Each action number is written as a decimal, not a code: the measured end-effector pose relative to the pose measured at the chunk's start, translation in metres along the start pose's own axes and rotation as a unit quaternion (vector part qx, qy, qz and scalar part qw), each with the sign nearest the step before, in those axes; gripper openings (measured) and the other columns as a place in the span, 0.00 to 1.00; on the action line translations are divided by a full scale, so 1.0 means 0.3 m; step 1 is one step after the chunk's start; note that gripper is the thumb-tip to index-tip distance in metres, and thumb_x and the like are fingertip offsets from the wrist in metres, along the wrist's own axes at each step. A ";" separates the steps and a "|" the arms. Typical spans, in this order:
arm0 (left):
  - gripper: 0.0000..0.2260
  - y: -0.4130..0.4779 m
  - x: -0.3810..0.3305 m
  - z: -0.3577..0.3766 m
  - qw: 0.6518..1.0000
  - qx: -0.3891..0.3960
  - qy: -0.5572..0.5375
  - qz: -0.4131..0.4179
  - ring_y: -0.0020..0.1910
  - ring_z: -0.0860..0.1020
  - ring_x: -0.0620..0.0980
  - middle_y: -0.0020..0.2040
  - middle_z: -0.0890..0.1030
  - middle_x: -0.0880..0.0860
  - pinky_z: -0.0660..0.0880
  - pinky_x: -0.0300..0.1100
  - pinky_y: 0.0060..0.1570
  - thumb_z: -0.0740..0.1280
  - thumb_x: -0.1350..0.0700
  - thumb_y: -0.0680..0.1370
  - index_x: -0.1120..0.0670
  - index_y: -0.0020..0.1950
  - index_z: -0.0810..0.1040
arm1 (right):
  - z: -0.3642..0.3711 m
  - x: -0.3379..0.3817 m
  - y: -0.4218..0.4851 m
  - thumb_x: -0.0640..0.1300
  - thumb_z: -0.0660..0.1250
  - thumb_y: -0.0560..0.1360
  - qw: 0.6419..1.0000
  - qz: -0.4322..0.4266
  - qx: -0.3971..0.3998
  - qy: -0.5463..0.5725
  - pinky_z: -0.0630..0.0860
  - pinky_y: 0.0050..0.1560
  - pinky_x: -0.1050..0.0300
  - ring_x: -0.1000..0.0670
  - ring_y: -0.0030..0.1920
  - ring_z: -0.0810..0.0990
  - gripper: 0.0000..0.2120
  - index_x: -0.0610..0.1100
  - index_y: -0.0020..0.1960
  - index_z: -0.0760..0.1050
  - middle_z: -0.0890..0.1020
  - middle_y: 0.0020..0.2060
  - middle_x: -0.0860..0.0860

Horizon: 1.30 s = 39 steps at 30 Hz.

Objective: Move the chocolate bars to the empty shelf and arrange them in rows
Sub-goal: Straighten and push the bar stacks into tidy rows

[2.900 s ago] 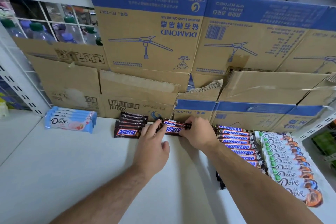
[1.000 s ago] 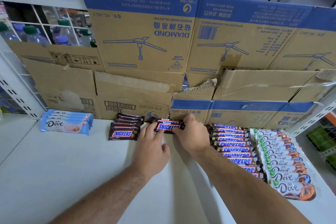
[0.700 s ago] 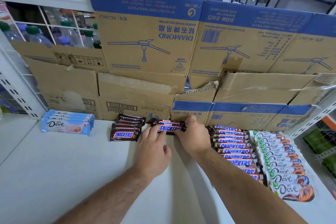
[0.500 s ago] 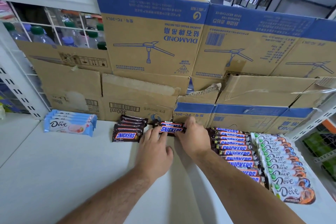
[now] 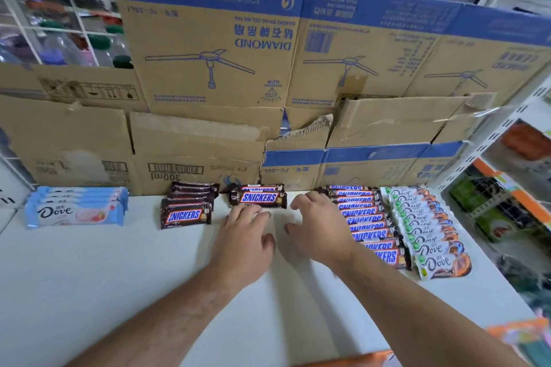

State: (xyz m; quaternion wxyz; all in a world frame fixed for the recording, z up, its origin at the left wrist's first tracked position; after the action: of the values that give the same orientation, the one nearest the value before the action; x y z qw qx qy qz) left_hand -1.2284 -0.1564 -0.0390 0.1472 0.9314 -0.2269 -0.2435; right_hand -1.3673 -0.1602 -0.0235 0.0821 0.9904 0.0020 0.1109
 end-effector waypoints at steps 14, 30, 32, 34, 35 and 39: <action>0.46 0.018 -0.399 0.197 0.972 0.204 -0.105 0.051 0.75 0.51 0.44 0.76 0.53 0.45 0.52 0.42 0.74 0.67 0.31 0.64 0.46 0.77 0.55 | -0.167 -0.401 -0.029 0.56 0.61 0.77 0.998 0.037 -0.003 -0.058 0.75 0.52 0.50 0.44 0.54 0.78 0.17 0.46 0.57 0.77 0.81 0.52 0.48; 0.52 0.043 -0.452 0.282 0.962 0.205 -0.114 -0.139 0.75 0.49 0.42 0.72 0.41 0.29 0.59 0.45 0.73 0.75 0.43 0.60 0.35 0.75 0.44 | -0.018 -0.508 0.158 0.62 0.57 0.77 0.980 -0.075 0.179 -0.041 0.69 0.63 0.47 0.41 0.62 0.70 0.26 0.43 0.63 0.72 0.74 0.60 0.42; 0.53 0.037 -0.454 0.286 0.959 0.212 -0.116 -0.148 0.75 0.47 0.40 0.71 0.40 0.28 0.59 0.46 0.73 0.75 0.43 0.61 0.34 0.75 0.43 | -0.009 -0.505 0.152 0.60 0.59 0.77 0.980 -0.069 0.186 -0.015 0.69 0.61 0.48 0.41 0.61 0.71 0.24 0.43 0.63 0.71 0.75 0.60 0.42; 0.53 0.033 -0.456 0.289 0.959 0.217 -0.110 -0.148 0.75 0.47 0.40 0.71 0.40 0.28 0.59 0.46 0.74 0.75 0.43 0.61 0.35 0.75 0.43 | -0.011 -0.512 0.153 0.61 0.61 0.75 0.981 -0.053 0.189 0.001 0.70 0.61 0.48 0.41 0.61 0.72 0.25 0.44 0.63 0.69 0.76 0.60 0.43; 0.53 0.032 -0.457 0.290 0.959 0.219 -0.103 -0.147 0.75 0.46 0.40 0.72 0.40 0.29 0.58 0.46 0.74 0.75 0.43 0.61 0.34 0.75 0.42 | -0.015 -0.517 0.157 0.62 0.62 0.75 0.981 -0.047 0.190 -0.004 0.70 0.61 0.48 0.41 0.62 0.72 0.26 0.45 0.64 0.69 0.76 0.61 0.44; 0.53 0.035 -0.457 0.287 0.966 0.215 -0.062 -0.132 0.76 0.43 0.41 0.75 0.39 0.34 0.53 0.45 0.75 0.73 0.40 0.61 0.34 0.75 0.40 | -0.021 -0.514 0.165 0.64 0.65 0.72 0.976 -0.041 0.210 -0.037 0.69 0.65 0.48 0.42 0.63 0.70 0.28 0.46 0.64 0.70 0.74 0.61 0.44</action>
State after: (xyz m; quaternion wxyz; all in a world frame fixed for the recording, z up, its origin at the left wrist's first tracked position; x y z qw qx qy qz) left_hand -1.3837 -0.1118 -0.0542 -0.1046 0.9460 -0.1580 -0.2631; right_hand -1.5198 -0.2115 -0.0433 -0.1228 0.9881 0.0629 0.0677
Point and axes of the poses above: each hand's wrist, its own y-axis towards the middle knuckle, its own z-axis out of the palm, x = y × z, the point moved 10 cm from there along y, towards the middle knuckle
